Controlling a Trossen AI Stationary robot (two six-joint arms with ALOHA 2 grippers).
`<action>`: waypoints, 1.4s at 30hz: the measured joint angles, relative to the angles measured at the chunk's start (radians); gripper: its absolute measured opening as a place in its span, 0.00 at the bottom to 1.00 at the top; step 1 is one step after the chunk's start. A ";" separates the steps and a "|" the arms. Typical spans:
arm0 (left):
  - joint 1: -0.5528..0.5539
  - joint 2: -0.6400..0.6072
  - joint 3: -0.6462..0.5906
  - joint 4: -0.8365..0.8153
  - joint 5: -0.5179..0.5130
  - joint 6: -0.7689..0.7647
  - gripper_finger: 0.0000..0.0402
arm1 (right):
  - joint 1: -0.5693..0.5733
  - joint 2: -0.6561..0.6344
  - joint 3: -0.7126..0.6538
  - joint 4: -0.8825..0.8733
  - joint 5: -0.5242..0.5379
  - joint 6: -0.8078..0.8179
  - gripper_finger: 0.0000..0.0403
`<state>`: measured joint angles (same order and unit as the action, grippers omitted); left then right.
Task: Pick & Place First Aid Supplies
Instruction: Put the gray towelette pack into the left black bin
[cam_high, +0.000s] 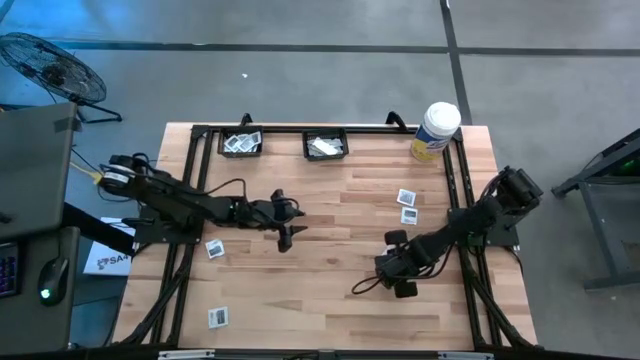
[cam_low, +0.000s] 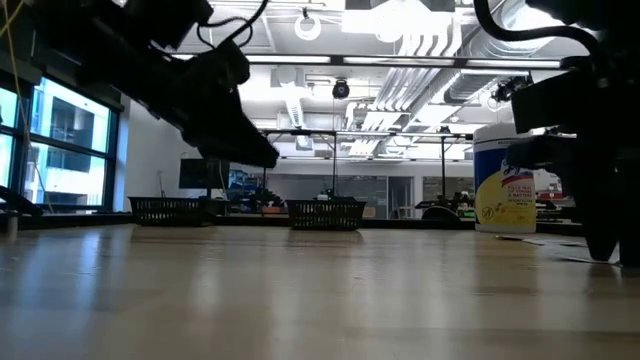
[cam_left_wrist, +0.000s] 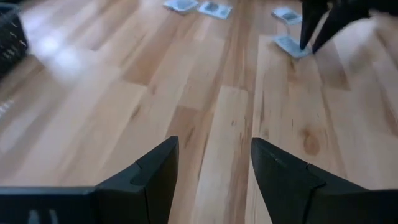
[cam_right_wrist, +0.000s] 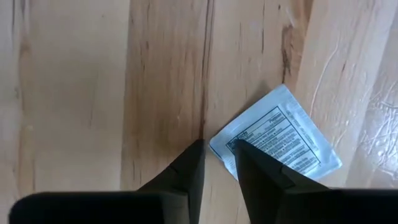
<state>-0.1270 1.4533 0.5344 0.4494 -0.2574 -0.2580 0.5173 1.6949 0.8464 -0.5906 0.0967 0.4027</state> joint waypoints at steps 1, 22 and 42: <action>0.000 0.014 -0.002 0.014 0.008 0.008 0.49 | 0.000 0.001 -0.009 0.008 0.001 0.004 0.21; -0.095 0.196 0.085 0.239 0.188 0.230 0.49 | -0.001 -0.069 0.007 0.050 0.026 0.200 0.00; -0.085 0.287 0.351 0.097 0.177 0.392 0.71 | -0.002 -0.119 0.152 0.227 0.103 0.194 0.00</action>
<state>-0.2124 1.7401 0.8856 0.5461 -0.0801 0.1344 0.5154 1.5761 0.9989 -0.3639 0.1997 0.5970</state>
